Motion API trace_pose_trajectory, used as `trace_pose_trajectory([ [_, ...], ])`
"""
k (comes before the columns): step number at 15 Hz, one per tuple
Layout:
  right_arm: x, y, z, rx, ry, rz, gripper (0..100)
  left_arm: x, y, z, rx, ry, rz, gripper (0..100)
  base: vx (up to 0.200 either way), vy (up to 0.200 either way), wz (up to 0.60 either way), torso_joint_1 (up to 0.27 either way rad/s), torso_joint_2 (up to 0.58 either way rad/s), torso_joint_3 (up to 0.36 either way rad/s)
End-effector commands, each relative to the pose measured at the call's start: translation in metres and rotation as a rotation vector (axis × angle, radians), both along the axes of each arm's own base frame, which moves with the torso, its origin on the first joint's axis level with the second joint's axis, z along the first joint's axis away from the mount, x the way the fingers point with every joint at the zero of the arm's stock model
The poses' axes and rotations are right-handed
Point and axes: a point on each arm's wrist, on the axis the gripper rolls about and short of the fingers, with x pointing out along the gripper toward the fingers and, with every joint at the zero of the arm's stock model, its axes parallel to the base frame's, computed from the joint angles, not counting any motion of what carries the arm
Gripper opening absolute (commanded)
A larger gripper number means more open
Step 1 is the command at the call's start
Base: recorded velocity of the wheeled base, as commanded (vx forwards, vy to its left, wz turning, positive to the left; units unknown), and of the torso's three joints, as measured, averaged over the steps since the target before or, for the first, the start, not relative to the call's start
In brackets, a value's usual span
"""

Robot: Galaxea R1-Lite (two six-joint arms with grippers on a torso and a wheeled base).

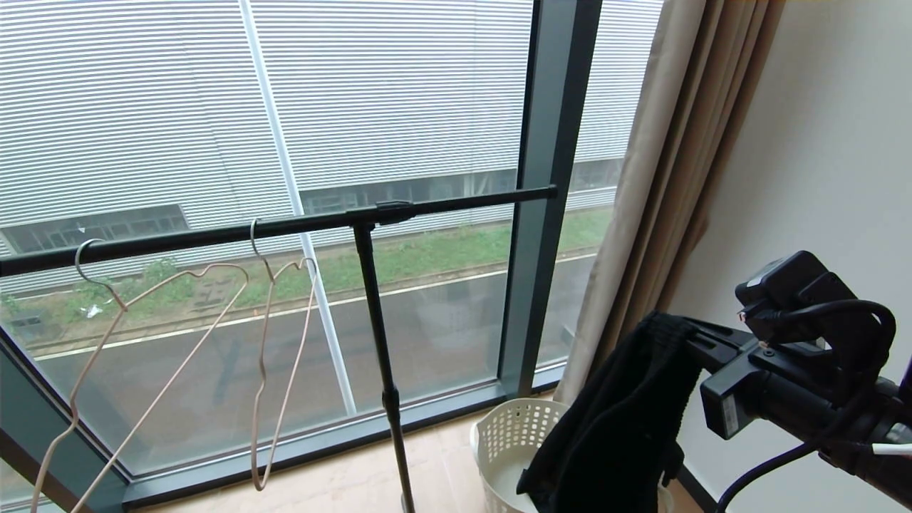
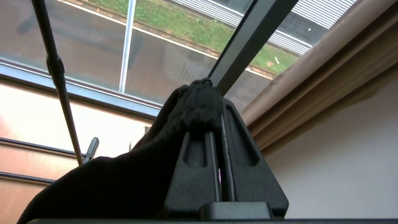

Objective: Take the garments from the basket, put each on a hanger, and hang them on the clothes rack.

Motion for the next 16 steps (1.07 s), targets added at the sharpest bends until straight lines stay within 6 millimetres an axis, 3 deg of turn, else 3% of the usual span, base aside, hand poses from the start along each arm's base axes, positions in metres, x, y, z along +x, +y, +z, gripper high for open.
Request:
trace_pose_trajectory([
  [1,0.0001,0.0002,-0.0011,-0.004,0.003,0.001,0,0.0001,0.0,0.0002,0.0,0.001,0.0,100,0.0,0.0,0.0,0.168,-0.38,-0.198],
  [5,-0.0009,-0.0006,-0.0031,-0.021,0.004,0.004,0,-0.0001,0.0,0.0006,-0.023,-0.001,0.003,100,0.0,0.0,0.0,0.15,-0.32,-0.163],
  [16,0.0018,-0.0058,-0.0048,-0.022,-0.009,-0.023,0,0.0001,0.0,0.0002,-0.02,0.001,0.003,100,0.0,0.0,0.05,0.004,0.0,-0.004],
])
